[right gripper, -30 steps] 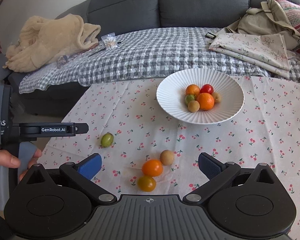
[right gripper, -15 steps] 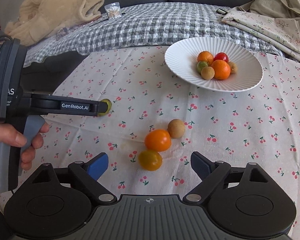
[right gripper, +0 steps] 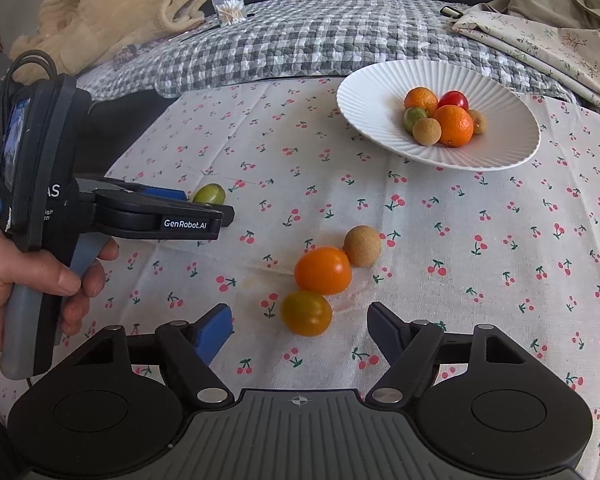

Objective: Organize fruits
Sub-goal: 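Grasp the dark-yellow tomato with the right tool while the left tool grasps the green tomato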

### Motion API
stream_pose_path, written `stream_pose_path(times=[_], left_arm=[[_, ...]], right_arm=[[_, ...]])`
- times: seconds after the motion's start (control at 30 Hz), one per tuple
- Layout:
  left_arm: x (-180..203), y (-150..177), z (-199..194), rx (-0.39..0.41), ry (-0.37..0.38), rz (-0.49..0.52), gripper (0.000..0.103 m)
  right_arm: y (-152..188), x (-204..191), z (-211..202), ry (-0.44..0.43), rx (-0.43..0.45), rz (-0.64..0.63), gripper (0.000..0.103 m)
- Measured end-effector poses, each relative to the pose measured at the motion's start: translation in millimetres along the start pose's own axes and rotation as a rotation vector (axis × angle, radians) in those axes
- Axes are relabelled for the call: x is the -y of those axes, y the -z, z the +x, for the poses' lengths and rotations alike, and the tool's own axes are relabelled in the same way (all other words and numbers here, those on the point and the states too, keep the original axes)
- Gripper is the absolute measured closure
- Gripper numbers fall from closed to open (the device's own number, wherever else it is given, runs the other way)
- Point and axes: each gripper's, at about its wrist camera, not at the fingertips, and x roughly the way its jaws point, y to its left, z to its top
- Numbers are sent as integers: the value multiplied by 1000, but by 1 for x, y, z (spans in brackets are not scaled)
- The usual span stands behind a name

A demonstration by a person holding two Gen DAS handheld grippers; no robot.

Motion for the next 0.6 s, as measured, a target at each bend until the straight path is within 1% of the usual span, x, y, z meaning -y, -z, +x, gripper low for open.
stream_pose_path(times=[0.07,0.13,0.17,0.2,0.23,0.3,0.33,0.37,0.47,0.6], left_arm=[[0,0,1,5,3,2,61],[1,0,0,11,7,12,70],[2,-1,0,12,10,18,77],[3,-1,0,14,8,24,79],[4,-1,0,15,5,32,79],[5,0,0,19,2,42,79],[5,0,-1,19,2,42,79],[4,0,-1,19,2,41,79],[5,0,-2,20,0,45,79],[6,-2,-4,31,-7,52,79]], right_arm=[[0,-1,3,3,0,-7,38],[0,-1,7,4,-6,-10,42],[0,-1,9,5,-8,-10,46],[0,-1,11,4,-10,-10,51],[0,-1,13,5,-10,-12,54],[0,-2,17,16,-11,-21,64],[0,-1,19,20,-12,-26,67],[0,-1,22,25,-16,-32,72],[1,-4,24,33,-14,-69,74],[-2,-4,19,29,-5,-68,74]])
